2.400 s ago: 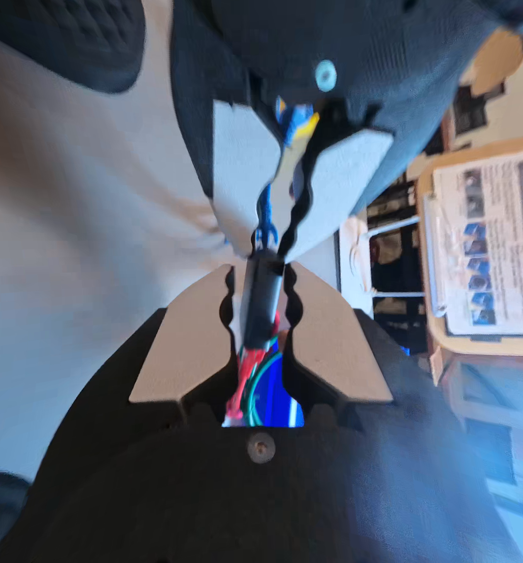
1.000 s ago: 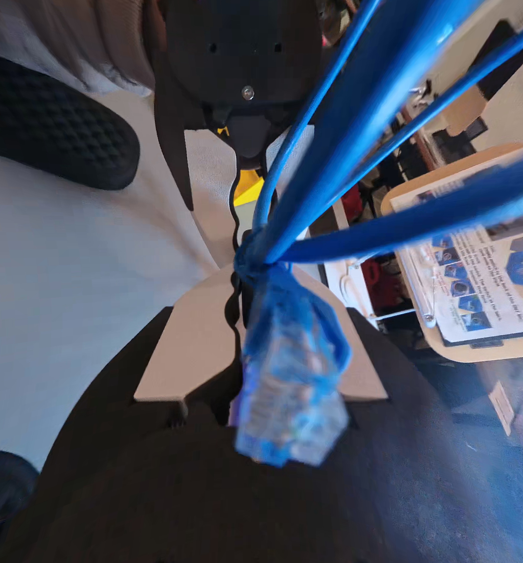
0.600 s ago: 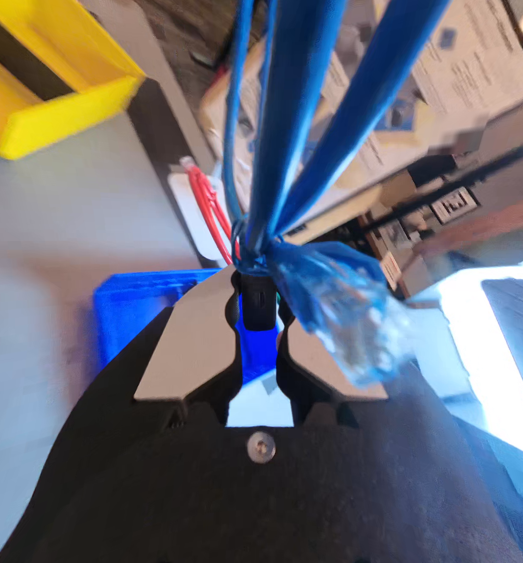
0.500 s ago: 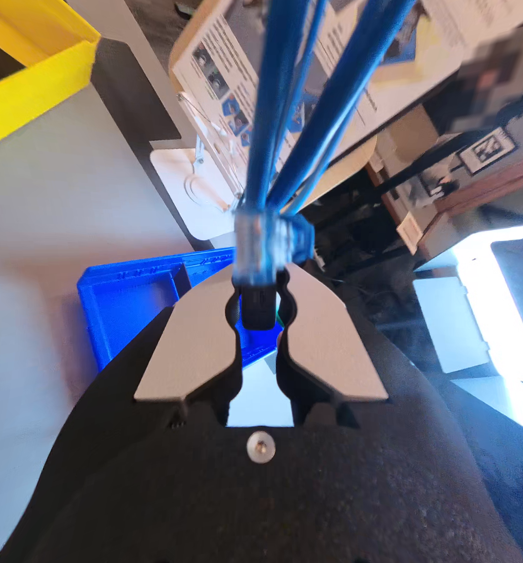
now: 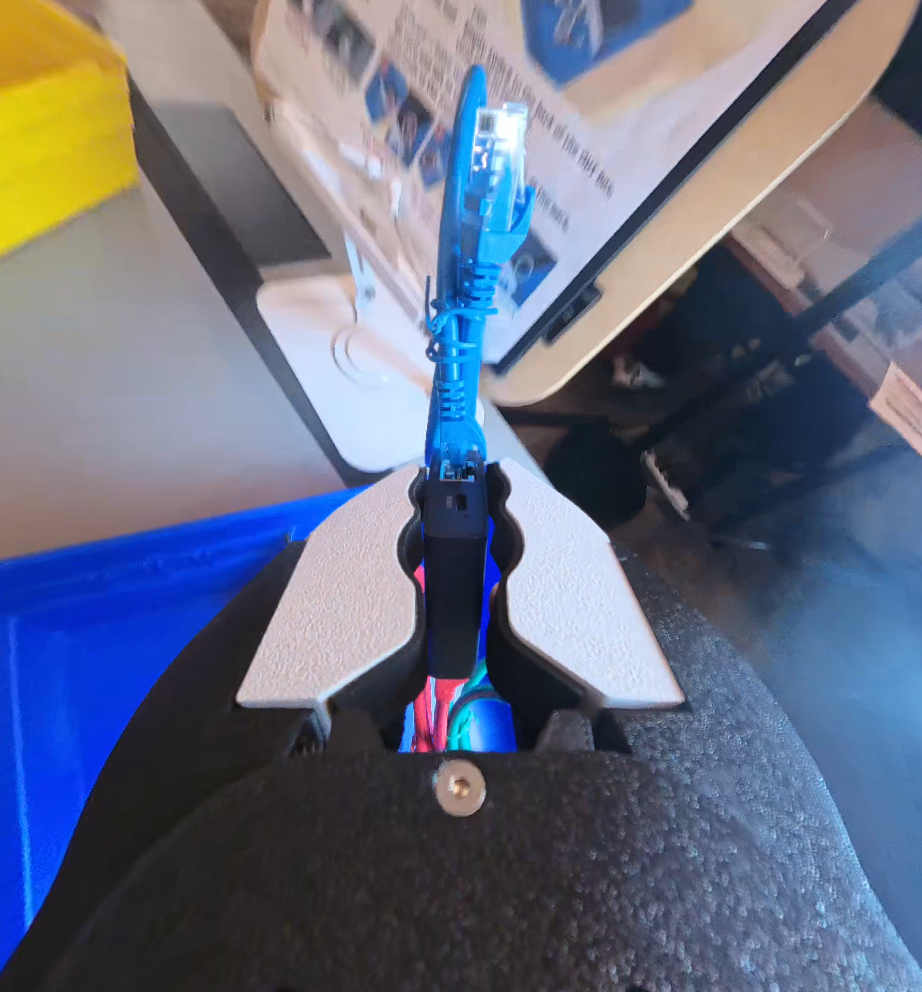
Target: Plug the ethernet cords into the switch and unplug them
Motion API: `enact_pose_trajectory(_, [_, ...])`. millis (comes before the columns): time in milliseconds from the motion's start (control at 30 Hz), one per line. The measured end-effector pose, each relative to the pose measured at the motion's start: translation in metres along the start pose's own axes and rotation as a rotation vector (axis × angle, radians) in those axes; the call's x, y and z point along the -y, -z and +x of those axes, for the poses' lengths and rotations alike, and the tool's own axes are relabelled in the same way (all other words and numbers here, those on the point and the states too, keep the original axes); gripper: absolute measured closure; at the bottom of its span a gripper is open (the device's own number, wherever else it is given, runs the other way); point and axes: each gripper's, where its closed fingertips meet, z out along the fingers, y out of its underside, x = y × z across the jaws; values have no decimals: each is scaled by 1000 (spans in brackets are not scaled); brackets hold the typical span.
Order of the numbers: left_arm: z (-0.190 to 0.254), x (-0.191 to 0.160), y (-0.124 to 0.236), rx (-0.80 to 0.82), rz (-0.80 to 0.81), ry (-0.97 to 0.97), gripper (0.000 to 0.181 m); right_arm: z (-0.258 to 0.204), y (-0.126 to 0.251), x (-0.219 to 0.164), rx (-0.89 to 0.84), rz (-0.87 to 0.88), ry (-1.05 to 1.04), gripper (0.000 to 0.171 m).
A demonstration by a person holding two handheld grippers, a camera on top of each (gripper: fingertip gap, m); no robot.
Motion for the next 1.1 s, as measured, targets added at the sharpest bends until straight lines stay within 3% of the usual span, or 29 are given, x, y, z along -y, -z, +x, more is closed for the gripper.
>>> enact_pose_trajectory(33, [2, -2, -2, -7, -5, 1, 154, 4, 1, 10, 4, 67, -17, 149])
enact_pose_trajectory(167, [6, -9, -8, -28, -33, 4, 154, 19, 7, 26, 29, 282, -134, 150])
enact_pose_trajectory(333, [8, -10, -8, -38, -34, 12, 154, 6, -11, -46, 82, 109, -201, 149])
enact_pose_trajectory(467, [11, -13, -11, -51, -52, 5, 155, -17, -15, -79, 79, -61, -109, 149])
enact_pose_trajectory(700, [20, -11, -13, -59, -66, -35, 156, -32, -23, -86, -2, -241, 45, 148])
enact_pose_trajectory(867, [2, -1, -4, 34, -25, -11, 152, -51, -32, -85, -16, -328, 134, 149])
enact_pose_trajectory(933, [-8, 4, 3, 73, 1, 19, 150, -53, -31, -82, -60, -325, 163, 149])
enact_pose_trajectory(1100, [-36, 1, 18, 208, -26, 26, 144, -57, -7, -65, -104, -179, 10, 137])
